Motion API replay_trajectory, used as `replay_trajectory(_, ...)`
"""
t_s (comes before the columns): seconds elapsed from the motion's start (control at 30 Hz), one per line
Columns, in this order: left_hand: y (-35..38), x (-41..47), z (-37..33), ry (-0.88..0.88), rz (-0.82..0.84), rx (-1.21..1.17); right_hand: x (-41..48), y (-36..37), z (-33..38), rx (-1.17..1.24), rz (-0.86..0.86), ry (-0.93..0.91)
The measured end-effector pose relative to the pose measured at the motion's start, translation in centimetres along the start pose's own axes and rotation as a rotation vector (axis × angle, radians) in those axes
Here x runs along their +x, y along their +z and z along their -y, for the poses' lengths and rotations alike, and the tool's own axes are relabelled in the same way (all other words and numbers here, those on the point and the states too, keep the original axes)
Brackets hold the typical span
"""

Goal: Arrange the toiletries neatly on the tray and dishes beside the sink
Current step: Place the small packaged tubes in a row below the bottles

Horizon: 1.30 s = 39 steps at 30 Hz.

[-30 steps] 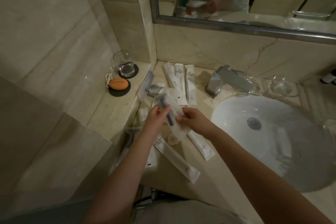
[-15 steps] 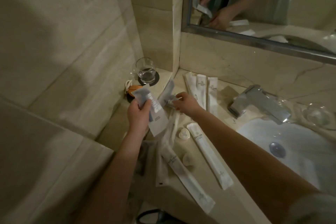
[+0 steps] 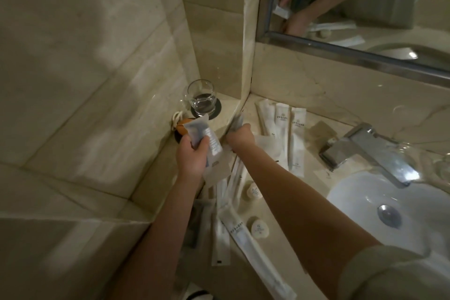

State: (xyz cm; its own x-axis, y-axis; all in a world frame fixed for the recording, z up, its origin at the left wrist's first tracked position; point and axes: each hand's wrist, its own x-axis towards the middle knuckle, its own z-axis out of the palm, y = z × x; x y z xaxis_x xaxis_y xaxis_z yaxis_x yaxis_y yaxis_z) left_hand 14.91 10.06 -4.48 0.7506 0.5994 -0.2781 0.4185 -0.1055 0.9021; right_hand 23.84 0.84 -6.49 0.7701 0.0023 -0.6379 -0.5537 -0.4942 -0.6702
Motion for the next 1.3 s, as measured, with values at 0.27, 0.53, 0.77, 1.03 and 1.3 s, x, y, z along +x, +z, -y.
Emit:
replay_trajectory(0.27,-0.2,-2.4,-1.1,0.009,0.039,-0.031,-2.6,-3.9,-2.2,0.211,-0.011,-0.05)
replay_trajectory(0.53,4.0,-8.5,-2.4,0.068,0.195,0.031,-9.9,-12.3,-9.9,0.613,0.148,-0.168)
replay_trajectory(0.77,11.4,-15.7,-3.5,0.112,0.407,0.013,-15.0,-21.4,-17.7,0.873,0.137,-0.194)
replay_trajectory(1.03,21.7,-24.0,-5.4,0.185,0.62,0.035,-18.5,-30.9,-26.1,0.837,-0.123,-0.272)
replay_trajectory(1.3,32.6,-31.4,-6.6,0.259,0.782,0.106,-20.2,-41.9,-34.8,0.931,-0.42,-0.253)
